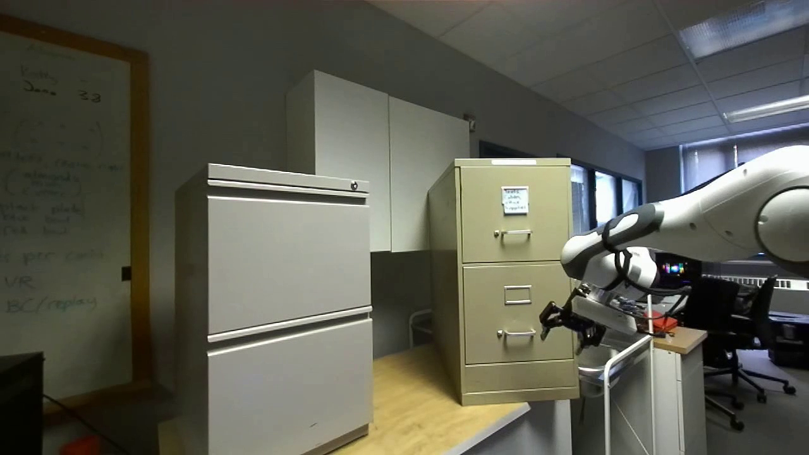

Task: Open the bottom drawer of the right cabinet

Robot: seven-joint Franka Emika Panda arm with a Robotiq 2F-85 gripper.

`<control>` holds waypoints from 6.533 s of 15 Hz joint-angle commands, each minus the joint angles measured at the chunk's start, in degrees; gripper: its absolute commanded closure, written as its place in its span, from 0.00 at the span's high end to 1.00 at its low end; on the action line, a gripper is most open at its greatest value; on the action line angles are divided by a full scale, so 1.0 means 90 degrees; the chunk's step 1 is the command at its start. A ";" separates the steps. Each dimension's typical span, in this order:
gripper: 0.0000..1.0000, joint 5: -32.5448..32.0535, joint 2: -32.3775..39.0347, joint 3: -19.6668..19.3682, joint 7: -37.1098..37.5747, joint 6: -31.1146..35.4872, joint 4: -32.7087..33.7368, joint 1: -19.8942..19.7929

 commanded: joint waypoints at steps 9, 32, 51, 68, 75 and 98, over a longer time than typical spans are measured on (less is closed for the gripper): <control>1.00 0.4932 0.1860 0.0173 -0.1713 -0.0288 0.1608 -0.0548; 0.07 0.6423 0.2328 0.0186 -0.1143 0.0721 0.1723 -0.0537; 0.63 0.3944 0.2916 0.0395 0.0530 0.0452 0.3142 -0.0523; 0.12 0.1754 0.2664 0.0526 0.0822 -0.0532 0.2441 -0.0510; 0.08 0.2167 0.2177 0.0940 0.0198 0.0629 0.1471 -0.0441; 0.06 0.5058 0.0723 0.1283 -0.2607 0.1563 -0.0764 -0.0534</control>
